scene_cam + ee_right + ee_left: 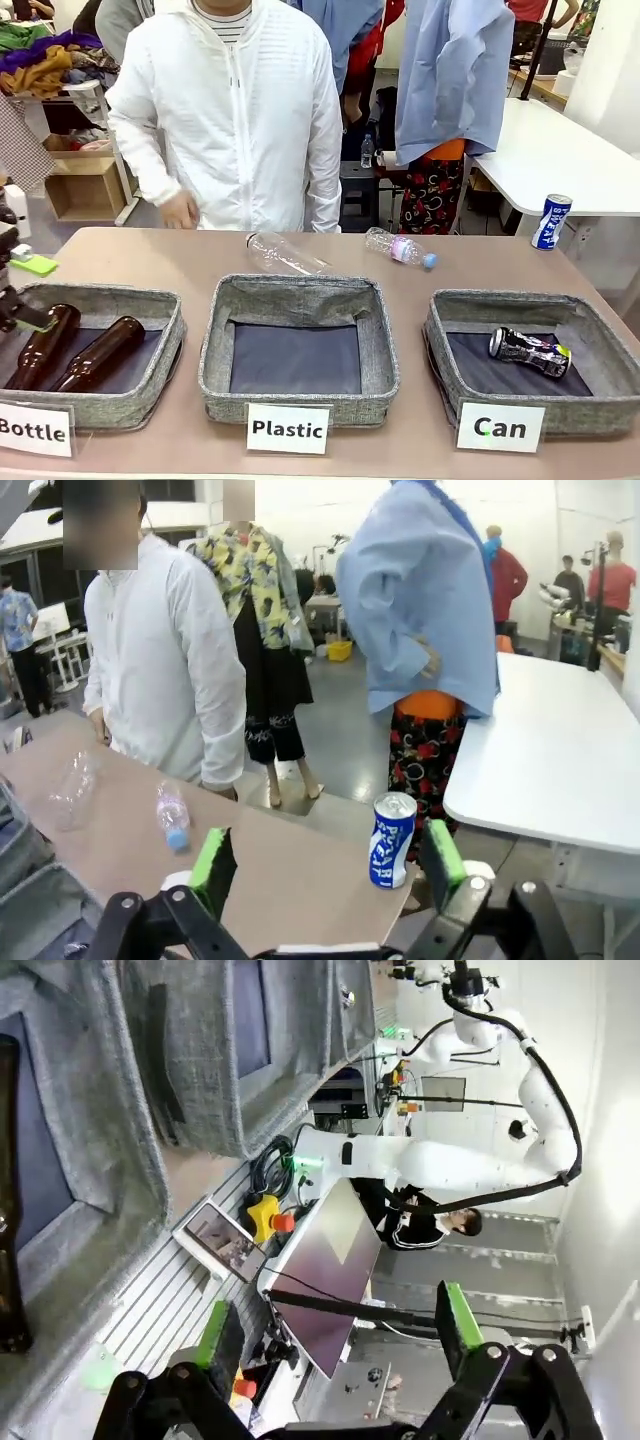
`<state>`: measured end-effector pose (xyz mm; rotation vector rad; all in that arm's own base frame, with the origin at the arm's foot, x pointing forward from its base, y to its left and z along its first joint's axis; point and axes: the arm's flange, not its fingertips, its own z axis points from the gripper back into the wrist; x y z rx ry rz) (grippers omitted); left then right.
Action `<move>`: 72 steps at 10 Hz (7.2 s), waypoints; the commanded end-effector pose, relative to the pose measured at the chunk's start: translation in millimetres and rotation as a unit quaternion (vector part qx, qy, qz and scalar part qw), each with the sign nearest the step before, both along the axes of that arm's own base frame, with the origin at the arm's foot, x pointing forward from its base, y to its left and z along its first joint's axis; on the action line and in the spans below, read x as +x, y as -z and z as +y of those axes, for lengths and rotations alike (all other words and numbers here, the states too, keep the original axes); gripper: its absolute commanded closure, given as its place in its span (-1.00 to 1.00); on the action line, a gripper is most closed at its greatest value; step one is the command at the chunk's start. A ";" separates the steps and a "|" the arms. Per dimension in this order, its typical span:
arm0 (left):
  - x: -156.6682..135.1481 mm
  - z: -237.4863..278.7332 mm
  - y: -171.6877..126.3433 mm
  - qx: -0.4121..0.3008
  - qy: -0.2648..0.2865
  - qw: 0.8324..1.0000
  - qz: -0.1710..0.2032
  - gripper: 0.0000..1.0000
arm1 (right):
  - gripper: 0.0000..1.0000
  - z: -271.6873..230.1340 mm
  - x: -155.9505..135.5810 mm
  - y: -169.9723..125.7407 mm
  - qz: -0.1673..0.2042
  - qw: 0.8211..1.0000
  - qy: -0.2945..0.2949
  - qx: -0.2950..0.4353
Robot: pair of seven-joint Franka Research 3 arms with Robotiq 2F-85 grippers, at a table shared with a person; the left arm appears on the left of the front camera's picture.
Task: Sort the can waste into the basket.
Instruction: Pick up the can waste from the table and place it in the right Fabric basket.
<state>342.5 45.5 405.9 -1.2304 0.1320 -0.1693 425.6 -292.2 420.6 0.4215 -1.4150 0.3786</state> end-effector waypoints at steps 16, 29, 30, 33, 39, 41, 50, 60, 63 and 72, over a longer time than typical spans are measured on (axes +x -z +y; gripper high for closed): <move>0.0 0.0 0.0 0.000 0.000 1.000 0.000 -1.00 | -1.00 31.9 188.5 140.6 0.041 0.991 -0.009 -0.128; 0.0 0.0 0.0 0.000 0.000 1.000 0.000 -1.00 | 0.30 35.8 232.5 155.4 0.099 0.994 -0.039 0.002; 0.0 0.0 0.0 0.000 0.000 1.000 0.000 -1.00 | 1.00 34.3 227.6 143.1 0.091 0.995 -0.042 -0.001; 0.0 0.0 0.0 0.000 0.000 1.000 0.000 -1.00 | 1.00 42.9 190.5 65.2 0.062 0.994 -0.079 -0.041; 0.0 0.0 0.0 0.000 0.000 1.000 0.000 -1.00 | 1.00 113.3 7.2 -71.3 0.130 0.943 -0.245 -0.184; 0.0 0.0 0.0 0.000 0.000 1.000 0.000 -1.00 | 1.00 147.5 -30.7 -62.0 0.138 0.921 -0.286 -0.227; 0.0 0.0 0.0 0.000 0.000 1.000 0.000 -1.00 | -1.00 173.9 -65.7 -25.0 0.195 0.896 -0.300 -0.263; 0.0 0.0 0.0 0.000 0.000 1.000 0.000 -1.00 | -1.00 209.2 -23.0 -31.9 0.418 0.844 -0.189 0.280; 0.0 0.0 0.0 0.000 0.000 1.000 0.000 -1.00 | -1.00 206.4 -2.7 -29.0 0.448 0.813 -0.171 0.330; 0.0 0.0 0.0 0.000 0.000 1.000 0.000 -1.00 | -1.00 205.5 -10.5 -19.0 0.455 0.819 -0.205 0.283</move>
